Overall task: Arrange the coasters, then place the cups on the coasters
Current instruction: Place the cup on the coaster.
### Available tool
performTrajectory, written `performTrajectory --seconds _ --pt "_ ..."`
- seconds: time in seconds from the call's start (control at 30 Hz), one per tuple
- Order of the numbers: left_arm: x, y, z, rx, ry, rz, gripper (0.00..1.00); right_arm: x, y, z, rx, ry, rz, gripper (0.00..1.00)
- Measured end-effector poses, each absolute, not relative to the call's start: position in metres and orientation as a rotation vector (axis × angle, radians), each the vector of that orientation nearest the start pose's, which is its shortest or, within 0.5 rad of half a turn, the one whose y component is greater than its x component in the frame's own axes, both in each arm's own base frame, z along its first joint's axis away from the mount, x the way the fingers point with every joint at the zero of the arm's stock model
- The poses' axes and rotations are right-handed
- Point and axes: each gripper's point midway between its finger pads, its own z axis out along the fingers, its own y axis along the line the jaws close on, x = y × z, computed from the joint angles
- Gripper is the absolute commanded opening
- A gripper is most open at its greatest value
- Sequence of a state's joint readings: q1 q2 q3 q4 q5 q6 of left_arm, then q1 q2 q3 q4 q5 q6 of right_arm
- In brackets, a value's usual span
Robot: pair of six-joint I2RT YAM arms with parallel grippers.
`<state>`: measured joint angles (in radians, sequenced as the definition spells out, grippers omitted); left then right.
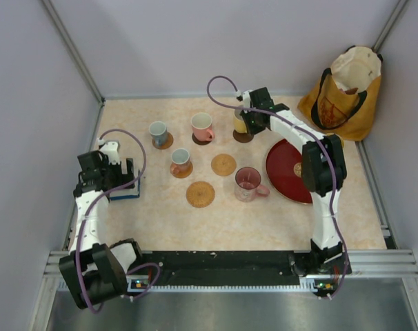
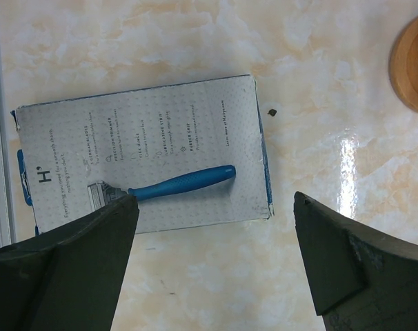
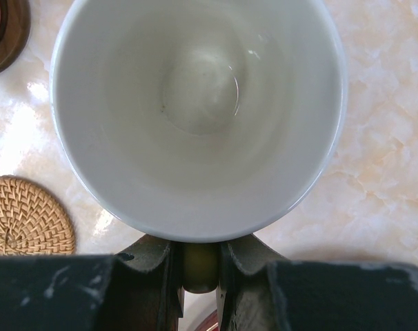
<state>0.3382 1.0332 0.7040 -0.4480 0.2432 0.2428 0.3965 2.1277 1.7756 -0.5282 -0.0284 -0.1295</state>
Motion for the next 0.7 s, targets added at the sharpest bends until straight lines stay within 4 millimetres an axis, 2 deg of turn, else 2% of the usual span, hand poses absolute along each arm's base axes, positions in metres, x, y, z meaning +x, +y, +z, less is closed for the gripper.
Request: performTrajectory --seconds 0.7 --pt "0.2782 0.0645 0.1148 0.004 2.325 0.012 0.97 0.4935 0.2026 0.0883 -0.645 2.389 0.171 0.0"
